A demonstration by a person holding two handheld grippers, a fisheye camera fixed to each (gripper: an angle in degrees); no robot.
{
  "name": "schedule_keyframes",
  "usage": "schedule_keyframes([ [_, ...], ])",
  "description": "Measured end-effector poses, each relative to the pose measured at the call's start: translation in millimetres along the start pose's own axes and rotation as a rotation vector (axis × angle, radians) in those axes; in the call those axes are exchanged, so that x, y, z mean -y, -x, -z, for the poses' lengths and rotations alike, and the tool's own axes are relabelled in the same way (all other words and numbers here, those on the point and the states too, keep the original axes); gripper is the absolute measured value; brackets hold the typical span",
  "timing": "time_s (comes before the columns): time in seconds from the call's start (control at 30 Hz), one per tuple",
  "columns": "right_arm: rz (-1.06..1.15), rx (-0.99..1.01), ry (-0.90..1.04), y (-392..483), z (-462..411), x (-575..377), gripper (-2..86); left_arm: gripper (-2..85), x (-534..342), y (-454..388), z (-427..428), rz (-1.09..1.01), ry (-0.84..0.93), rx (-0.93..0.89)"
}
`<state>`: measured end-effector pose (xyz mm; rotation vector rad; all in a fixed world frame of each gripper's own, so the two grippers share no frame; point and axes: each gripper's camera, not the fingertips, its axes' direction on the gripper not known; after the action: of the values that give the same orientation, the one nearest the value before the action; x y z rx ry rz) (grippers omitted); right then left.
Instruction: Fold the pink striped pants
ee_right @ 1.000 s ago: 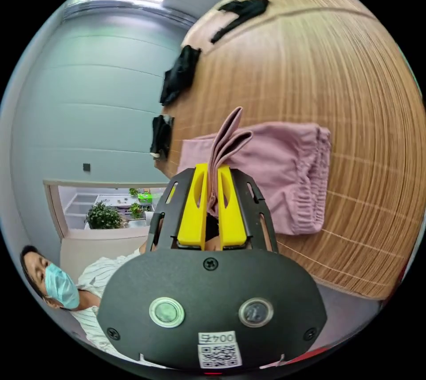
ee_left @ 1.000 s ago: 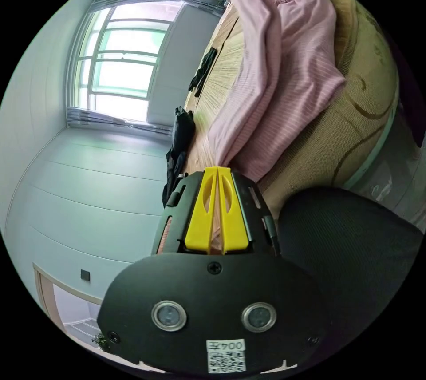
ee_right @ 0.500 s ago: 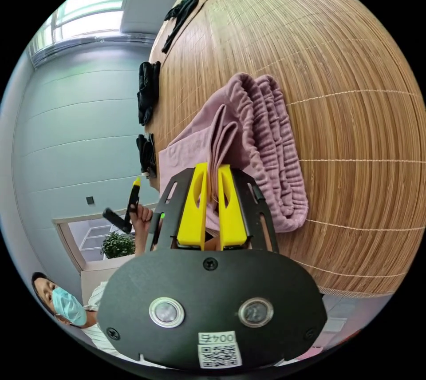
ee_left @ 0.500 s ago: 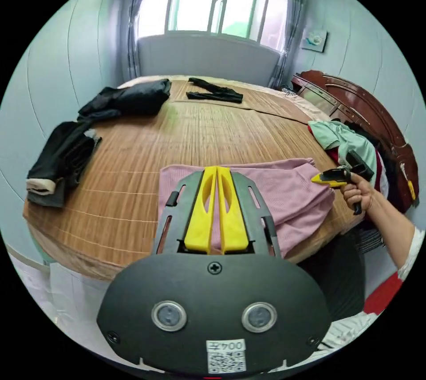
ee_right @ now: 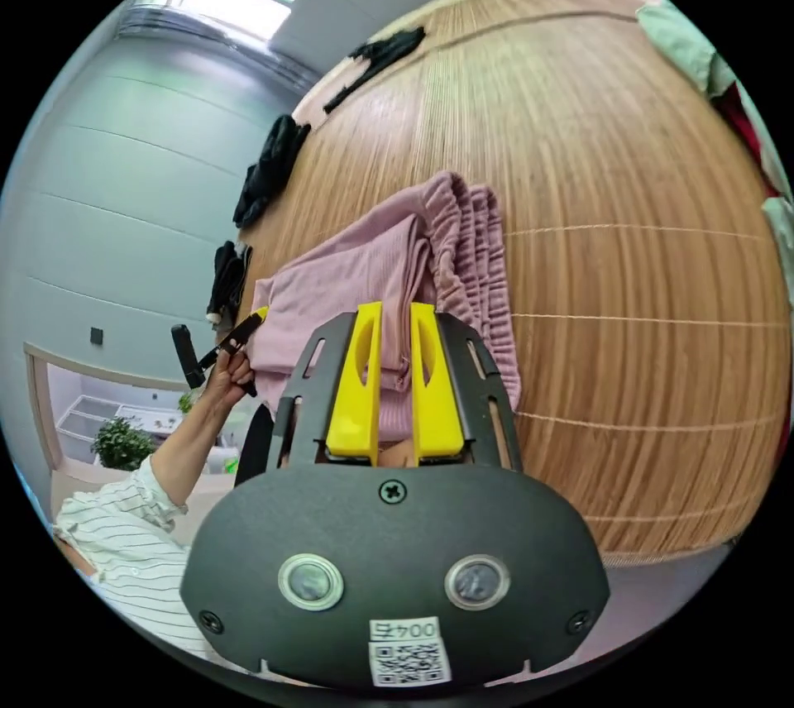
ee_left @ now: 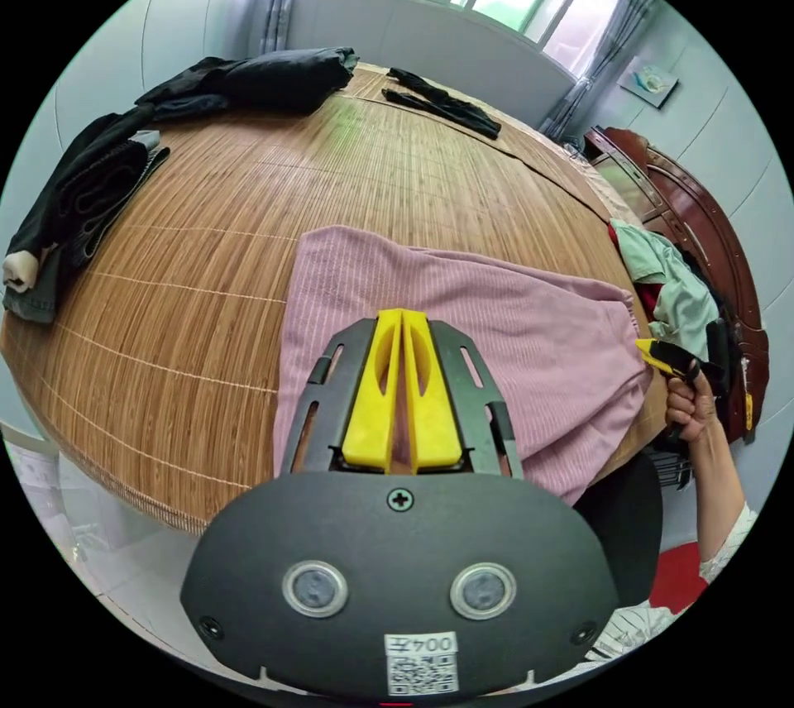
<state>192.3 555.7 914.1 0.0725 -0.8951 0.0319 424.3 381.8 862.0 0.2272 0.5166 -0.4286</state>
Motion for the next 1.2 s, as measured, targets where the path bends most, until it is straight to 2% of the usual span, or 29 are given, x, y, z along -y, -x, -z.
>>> schedule_keyframes([
  [0.03, -0.005, -0.001, -0.04, 3, 12, -10, 6.5, 0.3, -2, 14, 18, 0.035, -0.066, -0.084],
  [0.1, -0.039, 0.023, -0.174, 13, 52, -54, 5.5, 0.2, -7, 35, 47, 0.102, -0.15, -0.133],
  [0.23, -0.087, 0.095, -0.261, 33, 82, -122, 2.2, 0.2, -40, 82, 99, 0.157, -0.131, 0.057],
  [0.3, -0.12, 0.196, -0.284, 49, 85, -160, 0.4, 0.1, -63, 98, 114, 0.161, -0.106, 0.089],
  [0.43, -0.123, 0.263, -0.239, 87, 73, -193, 0.9, 0.1, -120, 127, 148, 0.217, -0.124, 0.056],
  [0.57, -0.048, 0.142, -0.176, 143, 64, -201, 4.8, 0.1, -146, 137, 157, 0.281, -0.144, -0.032],
  [0.67, 0.032, -0.002, -0.159, 182, 58, -194, 3.8, 0.2, -151, 126, 153, 0.253, -0.106, -0.06],
  [0.8, 0.11, -0.212, -0.102, 222, 29, -162, 1.5, 0.2, -144, 112, 141, 0.206, -0.068, -0.011],
  [0.9, 0.179, -0.373, -0.039, 246, -8, -124, 3.3, 0.2, -128, 103, 125, 0.198, -0.036, -0.033],
  [1.07, 0.239, -0.616, 0.018, 266, -63, -77, 5.7, 0.1, -105, 74, 102, 0.111, 0.035, 0.085],
  [1.13, 0.241, -0.665, 0.101, 258, -85, -72, 5.9, 0.1, -98, 62, 92, 0.094, 0.054, 0.105],
  [1.2, 0.303, -0.699, 0.065, 266, -95, -84, 6.2, 0.1, -90, 47, 85, 0.052, 0.054, 0.123],
])
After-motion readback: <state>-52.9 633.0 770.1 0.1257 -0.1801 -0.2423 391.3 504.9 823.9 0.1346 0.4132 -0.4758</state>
